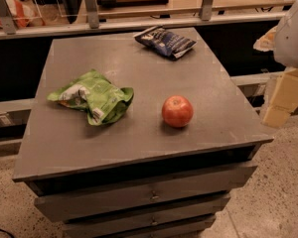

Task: Pick green rice chip bag

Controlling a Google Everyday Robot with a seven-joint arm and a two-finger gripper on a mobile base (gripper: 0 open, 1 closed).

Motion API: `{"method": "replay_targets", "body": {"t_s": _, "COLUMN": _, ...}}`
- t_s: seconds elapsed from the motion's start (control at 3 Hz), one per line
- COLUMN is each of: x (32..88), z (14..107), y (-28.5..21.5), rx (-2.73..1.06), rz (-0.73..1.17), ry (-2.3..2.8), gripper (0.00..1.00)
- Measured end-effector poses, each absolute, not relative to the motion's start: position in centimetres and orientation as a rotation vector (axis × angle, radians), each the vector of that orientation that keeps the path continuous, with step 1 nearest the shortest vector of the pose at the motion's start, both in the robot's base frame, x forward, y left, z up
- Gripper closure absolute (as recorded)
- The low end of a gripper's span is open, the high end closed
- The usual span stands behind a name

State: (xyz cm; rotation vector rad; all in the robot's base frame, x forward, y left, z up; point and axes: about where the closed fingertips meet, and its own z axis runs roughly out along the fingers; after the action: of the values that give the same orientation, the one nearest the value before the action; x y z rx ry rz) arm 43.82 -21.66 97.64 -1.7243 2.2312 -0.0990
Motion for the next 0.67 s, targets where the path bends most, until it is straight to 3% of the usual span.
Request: {"method": "replay_targets", "body": {"t_s": 0.67, "x": 44.7, "z": 97.2, "y": -19.4, "rx": -1.73, "rz": -0.035, "ry": 2.138, "gripper": 0.0}}
